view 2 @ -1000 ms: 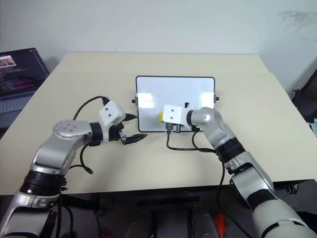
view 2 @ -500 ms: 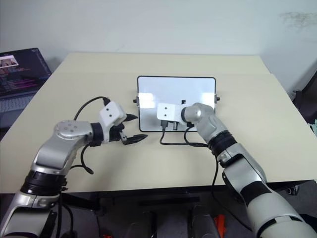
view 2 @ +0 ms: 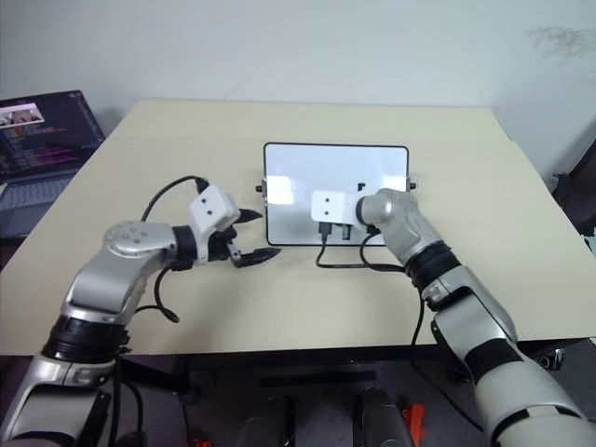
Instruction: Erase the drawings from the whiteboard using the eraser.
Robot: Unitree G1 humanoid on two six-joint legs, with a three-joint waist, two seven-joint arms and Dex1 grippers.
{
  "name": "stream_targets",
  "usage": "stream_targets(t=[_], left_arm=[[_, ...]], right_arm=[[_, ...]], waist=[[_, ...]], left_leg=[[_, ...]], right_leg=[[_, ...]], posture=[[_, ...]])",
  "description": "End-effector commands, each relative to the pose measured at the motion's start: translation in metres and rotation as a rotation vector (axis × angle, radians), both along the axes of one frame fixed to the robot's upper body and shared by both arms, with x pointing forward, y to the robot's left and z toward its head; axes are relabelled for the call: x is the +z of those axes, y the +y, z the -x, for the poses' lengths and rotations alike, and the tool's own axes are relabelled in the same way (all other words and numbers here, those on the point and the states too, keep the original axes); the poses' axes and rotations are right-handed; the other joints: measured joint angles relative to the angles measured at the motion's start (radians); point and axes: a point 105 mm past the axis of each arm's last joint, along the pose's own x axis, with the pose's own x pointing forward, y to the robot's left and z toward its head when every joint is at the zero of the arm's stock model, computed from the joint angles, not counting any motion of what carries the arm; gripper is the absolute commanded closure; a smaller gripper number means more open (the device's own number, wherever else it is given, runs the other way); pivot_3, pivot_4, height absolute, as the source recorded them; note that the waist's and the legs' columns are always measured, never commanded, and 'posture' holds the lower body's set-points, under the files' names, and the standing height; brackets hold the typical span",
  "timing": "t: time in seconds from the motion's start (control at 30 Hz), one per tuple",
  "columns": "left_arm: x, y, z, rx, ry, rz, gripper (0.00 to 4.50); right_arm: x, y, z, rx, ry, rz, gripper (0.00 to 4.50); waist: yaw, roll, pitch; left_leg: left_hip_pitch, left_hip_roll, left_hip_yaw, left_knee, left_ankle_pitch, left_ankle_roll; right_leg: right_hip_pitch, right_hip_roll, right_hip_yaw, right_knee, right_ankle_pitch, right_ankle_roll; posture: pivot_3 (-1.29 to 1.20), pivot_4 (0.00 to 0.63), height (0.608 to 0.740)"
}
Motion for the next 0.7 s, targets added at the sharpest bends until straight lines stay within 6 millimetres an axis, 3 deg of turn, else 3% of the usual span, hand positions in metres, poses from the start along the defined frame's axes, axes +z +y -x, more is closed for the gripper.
stream_targets(t=[0.03, 0.17, 0.4, 0.53, 0.7], left_arm=[[0.011, -0.002, -0.002, -0.013, -0.042, 0.000, 0.00], [0.011, -0.003, -0.003, -0.016, -0.044, -0.001, 0.00], [0.012, -0.004, -0.004, -0.022, -0.044, -0.004, 0.00], [0.013, -0.005, -0.005, -0.026, -0.047, -0.003, 0.00], [0.013, -0.004, -0.005, -0.025, -0.049, -0.005, 0.00]], right_arm=[[-0.017, -0.042, -0.005, -0.122, 0.038, 0.070, 3.51], [-0.028, -0.069, -0.002, -0.160, 0.063, 0.115, 3.51], [-0.033, -0.098, 0.001, -0.200, 0.069, 0.165, 3.51], [-0.029, -0.094, -0.001, -0.193, 0.055, 0.153, 3.51], [-0.026, -0.061, 0.001, -0.124, 0.055, 0.102, 3.51]], waist=[[0.000, 0.000, 0.000], [0.000, -0.001, 0.000], [-0.001, -0.001, -0.001], [-0.008, -0.001, -0.001], [-0.021, -0.001, -0.001]], left_leg=[[0.000, 0.000, 0.000, 0.000, 0.000, 0.000], [0.001, 0.000, 0.000, 0.000, 0.001, 0.001], [0.010, -0.001, 0.000, 0.000, -0.003, -0.004], [0.008, -0.001, -0.001, -0.001, -0.003, -0.004], [0.007, -0.001, 0.005, -0.001, -0.003, -0.004]], right_leg=[[0.000, 0.000, 0.000, 0.000, 0.000, 0.000], [0.002, 0.000, 0.000, 0.000, 0.000, 0.000], [0.014, -0.003, -0.001, -0.010, 0.000, 0.000], [0.017, -0.005, -0.004, -0.028, 0.000, -0.001], [0.017, -0.011, -0.004, -0.037, 0.001, -0.001]], posture=[[0.00, 0.150, 0.740], [0.00, 0.150, 0.740], [0.00, 0.150, 0.740], [0.00, 0.150, 0.740], [0.00, 0.150, 0.740]])
